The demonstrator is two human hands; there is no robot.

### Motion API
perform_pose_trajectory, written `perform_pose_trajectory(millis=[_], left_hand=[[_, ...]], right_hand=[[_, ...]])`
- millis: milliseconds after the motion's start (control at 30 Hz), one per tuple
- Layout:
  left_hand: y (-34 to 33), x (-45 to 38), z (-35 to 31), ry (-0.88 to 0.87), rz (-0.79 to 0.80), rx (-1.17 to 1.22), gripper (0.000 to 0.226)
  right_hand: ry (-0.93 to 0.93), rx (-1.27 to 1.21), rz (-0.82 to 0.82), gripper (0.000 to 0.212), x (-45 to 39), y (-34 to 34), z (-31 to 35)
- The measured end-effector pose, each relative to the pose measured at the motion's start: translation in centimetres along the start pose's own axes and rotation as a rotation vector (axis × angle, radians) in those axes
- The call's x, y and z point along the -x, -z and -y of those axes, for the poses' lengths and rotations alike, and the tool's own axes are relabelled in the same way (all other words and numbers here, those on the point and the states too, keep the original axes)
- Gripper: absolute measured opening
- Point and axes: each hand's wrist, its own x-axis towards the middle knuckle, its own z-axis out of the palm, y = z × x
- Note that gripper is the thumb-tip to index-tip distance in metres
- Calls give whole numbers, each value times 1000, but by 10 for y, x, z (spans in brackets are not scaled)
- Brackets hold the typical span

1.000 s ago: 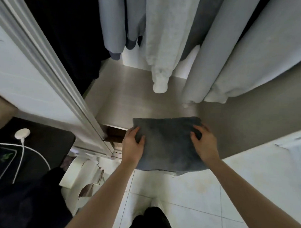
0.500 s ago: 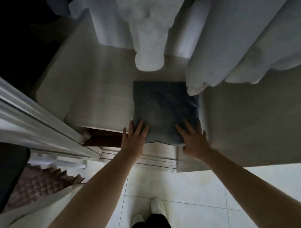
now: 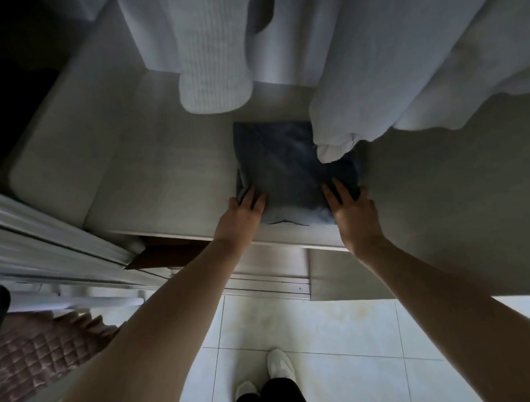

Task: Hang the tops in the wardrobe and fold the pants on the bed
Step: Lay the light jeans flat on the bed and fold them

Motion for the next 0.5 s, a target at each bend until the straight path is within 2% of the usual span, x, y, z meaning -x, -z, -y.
perform_pose_trajectory(millis=[67, 167, 300, 367, 400, 500], left_hand=[[-6, -10, -15, -39, -18, 29, 63], [-21, -4, -30, -65, -18, 55, 60], [-28, 14, -28, -82, -202, 120, 56], [-32, 17, -21, -89, -135, 115, 61], [-31, 18, -19, -80, -71, 99, 63], [-23, 25, -16, -68, -8, 53, 71]], right_hand=[[-103, 11, 14, 78, 7, -6, -8], [-75, 73, 64, 73, 24, -25, -14], [-61, 69, 84, 69, 37, -33, -9], [-51, 35, 78, 68, 43, -30, -6], [-32, 37, 103, 70, 46, -29, -7], [6, 61, 196, 82, 49, -24, -14]])
